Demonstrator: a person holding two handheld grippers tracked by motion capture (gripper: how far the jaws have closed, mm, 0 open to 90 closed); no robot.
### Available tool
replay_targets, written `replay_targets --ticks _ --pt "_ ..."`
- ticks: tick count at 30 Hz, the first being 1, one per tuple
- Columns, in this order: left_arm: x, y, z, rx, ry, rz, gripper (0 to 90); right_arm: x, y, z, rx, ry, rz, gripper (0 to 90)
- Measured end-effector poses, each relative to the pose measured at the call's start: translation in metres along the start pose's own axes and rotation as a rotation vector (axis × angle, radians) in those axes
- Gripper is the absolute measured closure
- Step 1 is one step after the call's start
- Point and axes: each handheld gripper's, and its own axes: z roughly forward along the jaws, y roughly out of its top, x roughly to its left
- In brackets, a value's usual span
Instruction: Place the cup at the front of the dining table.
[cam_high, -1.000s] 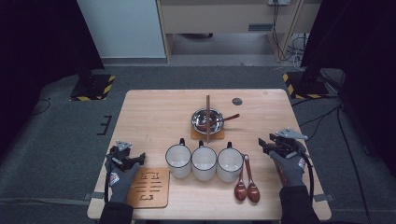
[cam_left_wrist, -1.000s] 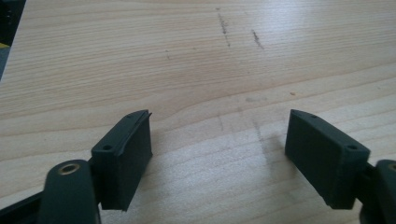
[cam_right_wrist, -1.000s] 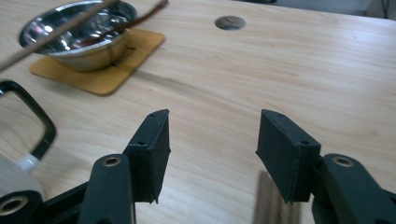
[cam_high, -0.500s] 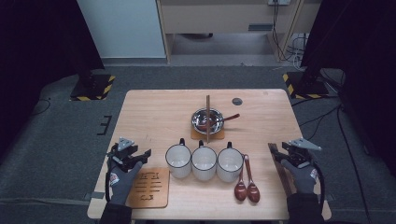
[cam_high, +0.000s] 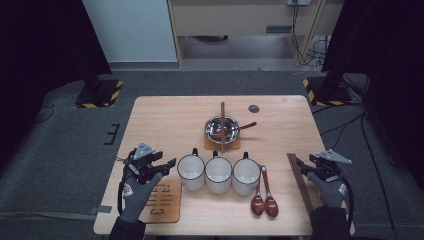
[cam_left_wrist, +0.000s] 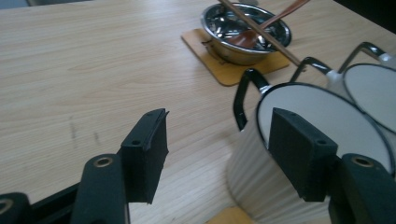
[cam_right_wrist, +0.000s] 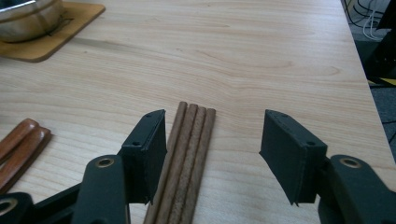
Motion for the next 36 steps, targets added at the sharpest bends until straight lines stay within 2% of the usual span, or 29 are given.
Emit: replay_targets --ticks 2,8,12,20,26,30,36 --pt "-0.004 0.005 0.005 0.014 -0.023 0.007 37.8 -0.002 -0.001 0.000 0.005 -0.008 0.002 38.8" --pt "-0.017 0.014 0.024 0.088 -0.043 0.064 39.9 -0.010 -0.005 0.001 0.023 -0.029 0.007 37.5" --pt "-0.019 0.015 0.038 0.129 -0.046 0.071 41.4 -0.014 -0.008 0.003 0.040 -0.041 0.012 36.8" --pt "-0.018 0.014 0.054 0.211 -0.048 0.081 47.8 -0.023 -0.016 0.007 0.096 -0.056 0.020 33.8" --pt "-0.019 0.015 0.062 0.265 -0.042 0.086 52.3 -0.023 -0.016 0.008 0.131 -0.065 0.018 29.2" --pt "-0.018 0.016 0.063 0.284 -0.042 0.080 56.4 -0.023 -0.016 0.008 0.134 -0.069 0.014 28.1" --pt "-0.019 0.017 0.065 0.323 -0.038 0.094 63.8 -0.020 -0.016 0.010 0.149 -0.093 -0.003 23.7"
